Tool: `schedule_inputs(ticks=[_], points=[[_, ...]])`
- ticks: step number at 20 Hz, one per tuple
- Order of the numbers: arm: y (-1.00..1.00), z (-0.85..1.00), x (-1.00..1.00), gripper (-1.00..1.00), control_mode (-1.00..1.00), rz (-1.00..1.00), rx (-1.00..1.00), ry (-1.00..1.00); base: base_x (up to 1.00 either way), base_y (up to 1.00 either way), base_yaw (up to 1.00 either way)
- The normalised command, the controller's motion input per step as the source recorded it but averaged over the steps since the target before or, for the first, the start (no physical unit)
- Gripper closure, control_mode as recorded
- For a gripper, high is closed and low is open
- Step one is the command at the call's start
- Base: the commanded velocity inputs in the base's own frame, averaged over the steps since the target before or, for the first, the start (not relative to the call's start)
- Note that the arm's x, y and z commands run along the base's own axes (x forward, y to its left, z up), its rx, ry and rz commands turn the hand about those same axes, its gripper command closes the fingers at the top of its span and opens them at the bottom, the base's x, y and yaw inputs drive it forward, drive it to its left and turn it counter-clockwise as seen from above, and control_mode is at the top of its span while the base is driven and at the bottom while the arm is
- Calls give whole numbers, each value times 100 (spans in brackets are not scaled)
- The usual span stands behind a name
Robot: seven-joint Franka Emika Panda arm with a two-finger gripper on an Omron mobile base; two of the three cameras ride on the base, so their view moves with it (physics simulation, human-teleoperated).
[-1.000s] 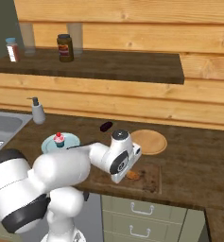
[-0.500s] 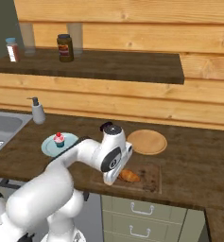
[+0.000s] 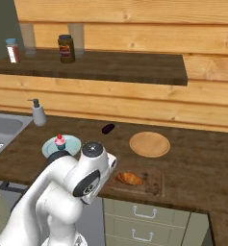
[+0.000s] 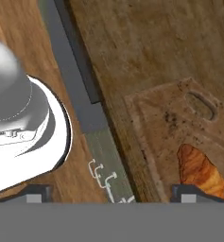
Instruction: From the different types of pastries on the counter, select a croissant and place it on the cutting board. Then retrieve a jar of jam from the cabinet and place it alongside the croissant on the cutting board.
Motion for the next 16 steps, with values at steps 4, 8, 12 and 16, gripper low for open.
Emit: schedule_inputs(ticks=[4,8,12,16], points=[[60,13,-100,-100,-100,-43,3,-23,0,0,0],[54,1,-100,-100,-100,-66,1,-16,0,0,0],[22,0,-64,-100,-100,-32,0,-15,0,0,0],[36,0,-49,-100,-100,-48,-7,-10,0,0,0]])
